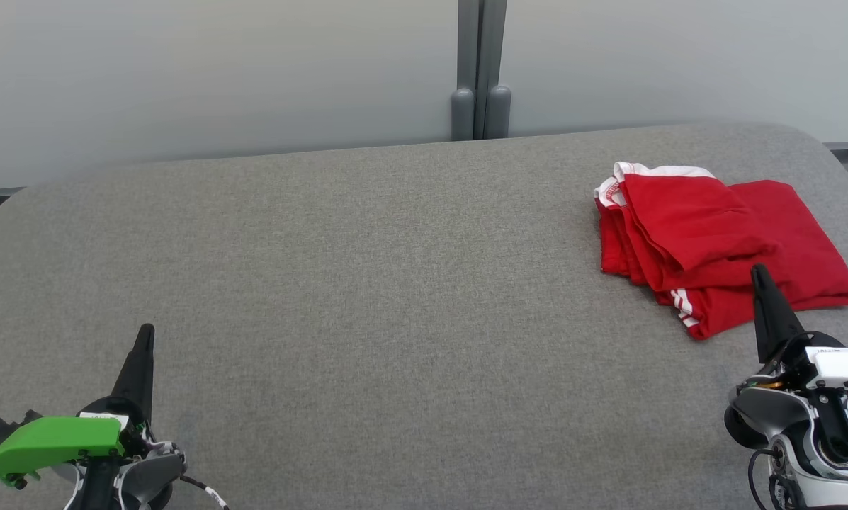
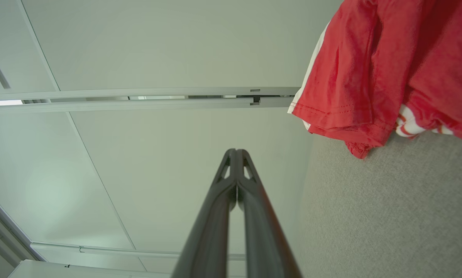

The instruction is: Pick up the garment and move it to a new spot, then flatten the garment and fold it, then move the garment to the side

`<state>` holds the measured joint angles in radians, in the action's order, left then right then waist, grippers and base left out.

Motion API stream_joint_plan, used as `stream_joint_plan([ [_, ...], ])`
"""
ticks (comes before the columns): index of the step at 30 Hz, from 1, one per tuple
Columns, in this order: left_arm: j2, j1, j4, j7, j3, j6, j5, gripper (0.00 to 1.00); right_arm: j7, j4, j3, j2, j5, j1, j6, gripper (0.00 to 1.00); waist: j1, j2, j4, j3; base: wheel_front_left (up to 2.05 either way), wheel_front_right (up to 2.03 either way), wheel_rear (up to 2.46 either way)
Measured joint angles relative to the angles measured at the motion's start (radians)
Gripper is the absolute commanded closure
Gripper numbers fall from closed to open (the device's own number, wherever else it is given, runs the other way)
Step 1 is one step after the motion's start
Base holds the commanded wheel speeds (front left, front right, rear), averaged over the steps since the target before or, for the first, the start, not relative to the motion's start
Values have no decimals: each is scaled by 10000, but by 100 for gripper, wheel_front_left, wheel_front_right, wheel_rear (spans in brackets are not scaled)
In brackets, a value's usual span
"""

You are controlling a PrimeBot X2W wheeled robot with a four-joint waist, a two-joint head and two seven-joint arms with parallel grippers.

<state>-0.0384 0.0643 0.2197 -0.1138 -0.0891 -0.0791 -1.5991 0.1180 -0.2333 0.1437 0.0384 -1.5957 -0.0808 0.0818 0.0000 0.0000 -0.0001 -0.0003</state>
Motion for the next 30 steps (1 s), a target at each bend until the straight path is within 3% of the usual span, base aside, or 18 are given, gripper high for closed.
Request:
stream_joint_plan([
  [30, 2, 0, -10, 0, 4, 0, -2, 100, -27, 31, -13, 0, -31, 19, -31, 100, 0, 0, 0, 1, 0, 0, 0],
])
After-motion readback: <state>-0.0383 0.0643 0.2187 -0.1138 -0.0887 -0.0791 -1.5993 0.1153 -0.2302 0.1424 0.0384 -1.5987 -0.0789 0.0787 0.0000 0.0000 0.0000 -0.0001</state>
